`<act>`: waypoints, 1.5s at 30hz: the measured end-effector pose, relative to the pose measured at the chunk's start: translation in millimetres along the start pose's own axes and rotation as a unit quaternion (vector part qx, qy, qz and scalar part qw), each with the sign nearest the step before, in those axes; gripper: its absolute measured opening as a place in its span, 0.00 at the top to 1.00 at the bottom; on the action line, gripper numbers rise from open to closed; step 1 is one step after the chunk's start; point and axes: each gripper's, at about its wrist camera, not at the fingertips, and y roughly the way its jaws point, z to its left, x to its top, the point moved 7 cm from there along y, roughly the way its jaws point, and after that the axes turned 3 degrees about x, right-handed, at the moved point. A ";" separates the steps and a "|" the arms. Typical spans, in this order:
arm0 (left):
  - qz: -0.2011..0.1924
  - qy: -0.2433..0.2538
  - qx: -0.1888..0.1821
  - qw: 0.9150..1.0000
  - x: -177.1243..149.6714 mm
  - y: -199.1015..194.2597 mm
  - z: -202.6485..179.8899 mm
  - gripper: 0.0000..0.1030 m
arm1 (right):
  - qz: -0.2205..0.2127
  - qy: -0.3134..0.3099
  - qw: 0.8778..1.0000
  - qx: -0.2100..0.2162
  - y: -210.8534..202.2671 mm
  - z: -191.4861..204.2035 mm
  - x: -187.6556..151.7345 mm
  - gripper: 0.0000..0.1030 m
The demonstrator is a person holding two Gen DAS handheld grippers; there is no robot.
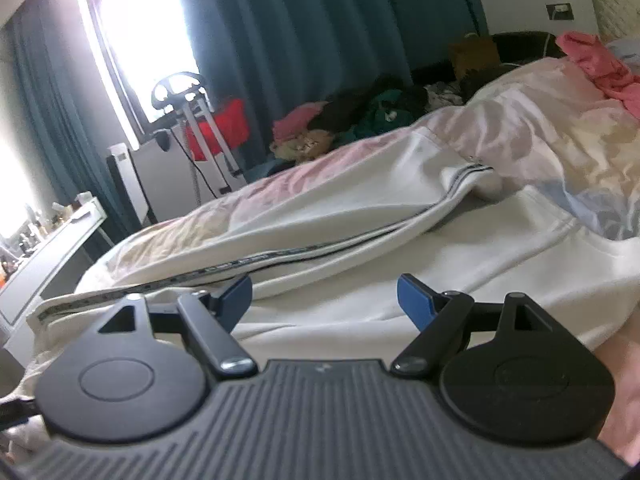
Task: Fold clothes
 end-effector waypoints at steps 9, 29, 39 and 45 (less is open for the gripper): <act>0.067 -0.122 0.086 0.987 33.9 -3.8 94.9 0.08 | 0.026 0.044 0.999 -0.019 10.1 -24.5 -1.9 0.21; -0.013 -0.266 -0.083 0.960 46.8 20.0 136.8 0.13 | 0.057 0.074 0.996 0.002 17.4 -22.1 -10.5 0.21; 0.071 -0.393 -0.082 0.913 16.4 34.9 169.7 0.26 | 0.058 0.110 0.992 -0.018 17.8 -36.8 -14.3 0.21; 0.011 -0.362 -0.123 0.924 33.8 16.1 155.5 0.30 | 0.040 0.110 0.992 -0.045 12.3 -44.9 -11.3 0.21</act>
